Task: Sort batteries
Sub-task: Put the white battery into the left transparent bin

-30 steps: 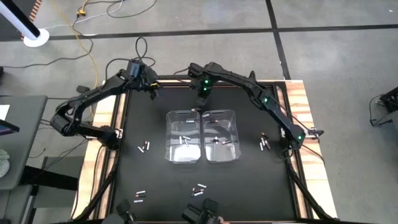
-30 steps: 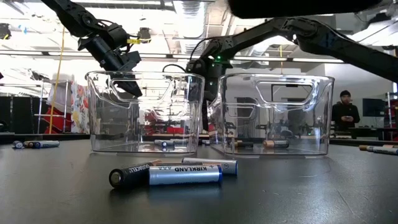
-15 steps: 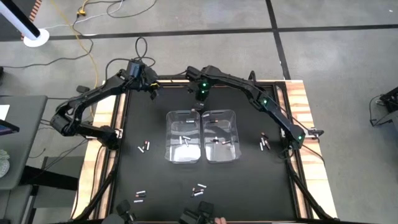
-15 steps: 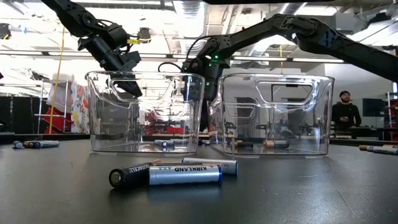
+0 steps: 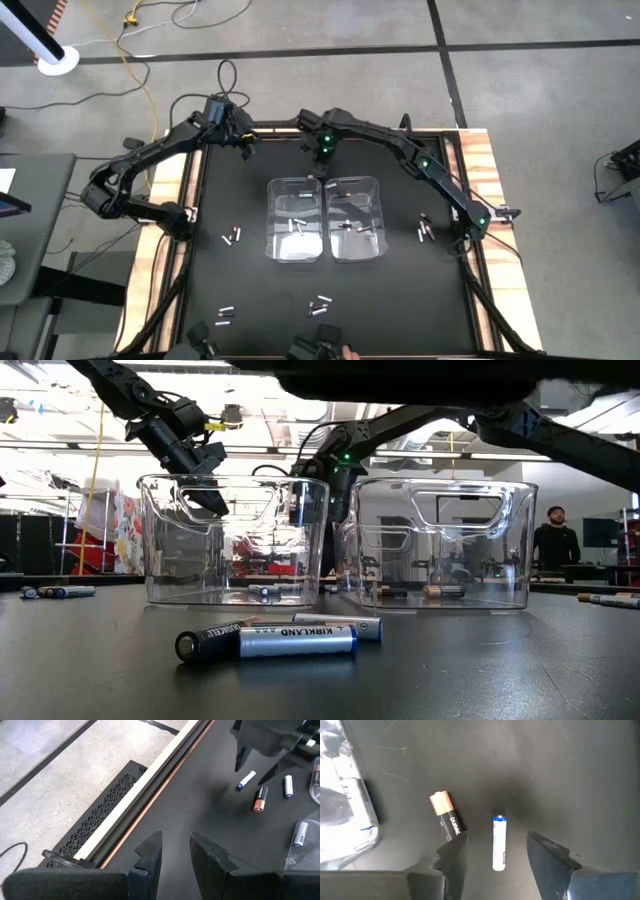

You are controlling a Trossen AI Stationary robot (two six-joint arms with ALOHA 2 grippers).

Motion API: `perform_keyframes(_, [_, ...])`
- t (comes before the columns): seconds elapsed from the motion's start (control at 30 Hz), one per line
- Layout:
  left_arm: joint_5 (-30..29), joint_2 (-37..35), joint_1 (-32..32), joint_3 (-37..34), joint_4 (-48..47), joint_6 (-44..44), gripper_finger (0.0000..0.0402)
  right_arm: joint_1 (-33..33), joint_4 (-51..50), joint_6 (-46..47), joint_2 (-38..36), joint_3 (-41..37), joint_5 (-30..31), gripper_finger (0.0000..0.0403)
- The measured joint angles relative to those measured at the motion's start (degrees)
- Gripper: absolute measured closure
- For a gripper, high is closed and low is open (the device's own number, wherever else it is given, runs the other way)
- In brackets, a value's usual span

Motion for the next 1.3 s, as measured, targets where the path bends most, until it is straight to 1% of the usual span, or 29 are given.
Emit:
perform_keyframes(0.13, [0.0,0.01,-0.01,0.0,-0.01,0.0,0.0307,0.03,0.63,-0.88,0.0,-0.31,1.6,0.0188])
perform_keyframes(0.43, [0.0,0.0,-0.01,0.0,-0.02,0.7,0.0307,-0.03,1.16,-1.02,-0.04,-4.07,1.84,0.0219])
perform_keyframes(0.57, [0.0,0.01,-0.01,0.0,-0.01,1.09,0.0307,0.41,2.3,-2.75,-0.24,-5.76,6.38,0.0231])
perform_keyframes(0.63, [0.0,0.0,-0.01,0.0,0.0,1.09,0.0307,0.51,2.36,-3.57,-0.24,-5.8,7.44,0.0238])
perform_keyframes(0.7, [0.0,0.02,-0.01,0.0,0.0,1.1,0.0307,0.49,2.39,-3.58,-0.24,-5.8,7.52,0.025])
perform_keyframes(0.83, [0.0,0.01,-0.01,0.0,0.0,1.04,0.0307,0.74,2.19,-4.06,-0.24,-5.8,7.52,0.0292])
perform_keyframes(0.9, [0.02,0.0,-0.01,0.0,0.0,1.03,0.0307,1.05,2.16,-5.24,-0.24,-5.8,8.29,0.0305])
perform_keyframes(1.2, [0.0,0.02,-0.01,0.0,0.0,0.92,0.0307,1.13,1.95,-5.51,-0.24,-5.81,8.61,0.0312])
perform_keyframes(1.3, [0.01,0.01,-0.01,0.0,0.0,0.92,0.0307,1.0,1.08,-6.88,-0.22,-5.07,8.0,0.0322])
